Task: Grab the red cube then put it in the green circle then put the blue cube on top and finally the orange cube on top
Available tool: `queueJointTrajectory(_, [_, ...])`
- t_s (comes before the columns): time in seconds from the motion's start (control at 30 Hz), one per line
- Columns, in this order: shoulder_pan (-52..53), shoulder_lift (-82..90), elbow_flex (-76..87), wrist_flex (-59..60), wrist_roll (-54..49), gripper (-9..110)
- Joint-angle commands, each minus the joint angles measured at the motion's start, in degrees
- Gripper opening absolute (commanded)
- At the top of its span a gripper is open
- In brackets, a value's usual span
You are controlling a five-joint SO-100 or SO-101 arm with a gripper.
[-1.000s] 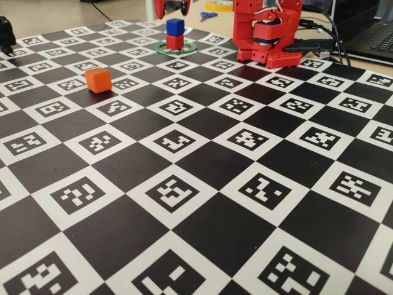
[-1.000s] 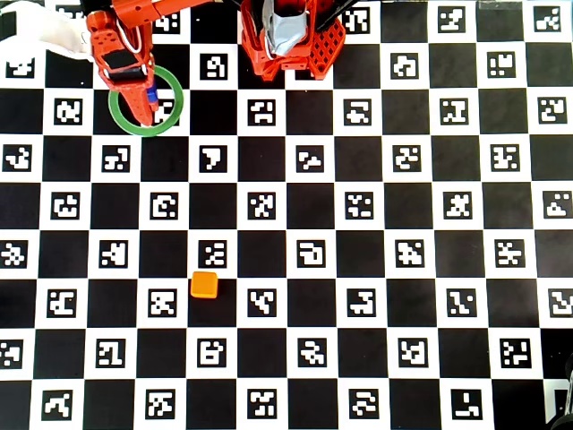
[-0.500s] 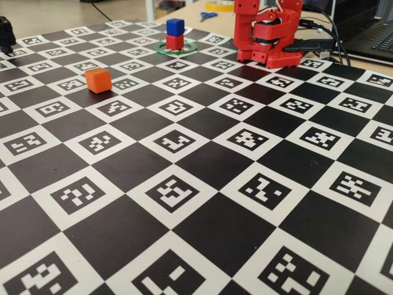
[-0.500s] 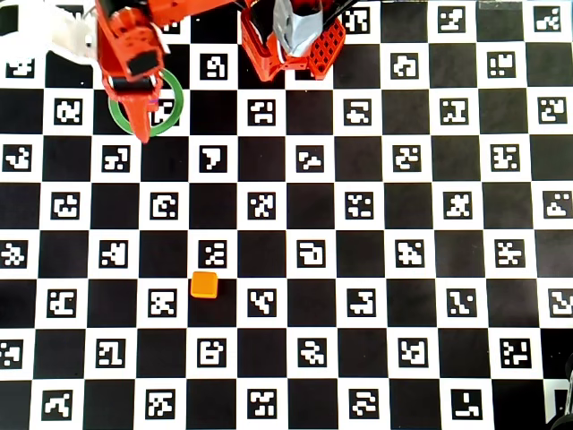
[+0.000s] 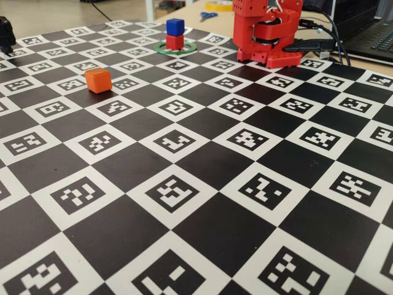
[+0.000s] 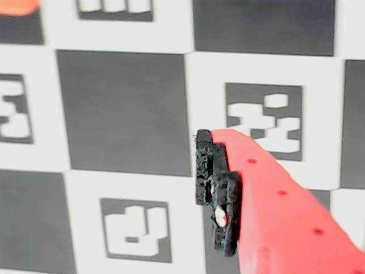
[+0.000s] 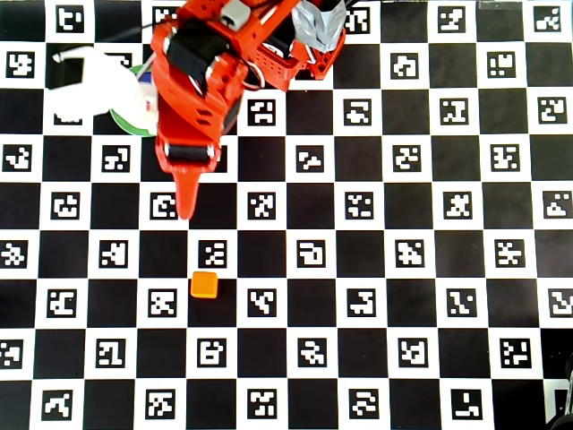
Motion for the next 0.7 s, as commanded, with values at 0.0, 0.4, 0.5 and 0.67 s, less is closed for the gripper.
queueJointTrajectory(0.0, [-2.2, -3.7, -9.8, 5.6, 3.4, 42])
queueJointTrajectory(0.4, [-7.1, -24.2, -20.1, 1.1, 8.3, 42])
queueJointTrajectory(0.5, [-7.7, -27.9, -21.1, -0.5, 8.7, 42])
queueJointTrajectory(0.67, [-7.8, -32.3, -21.0, -3.6, 8.3, 42])
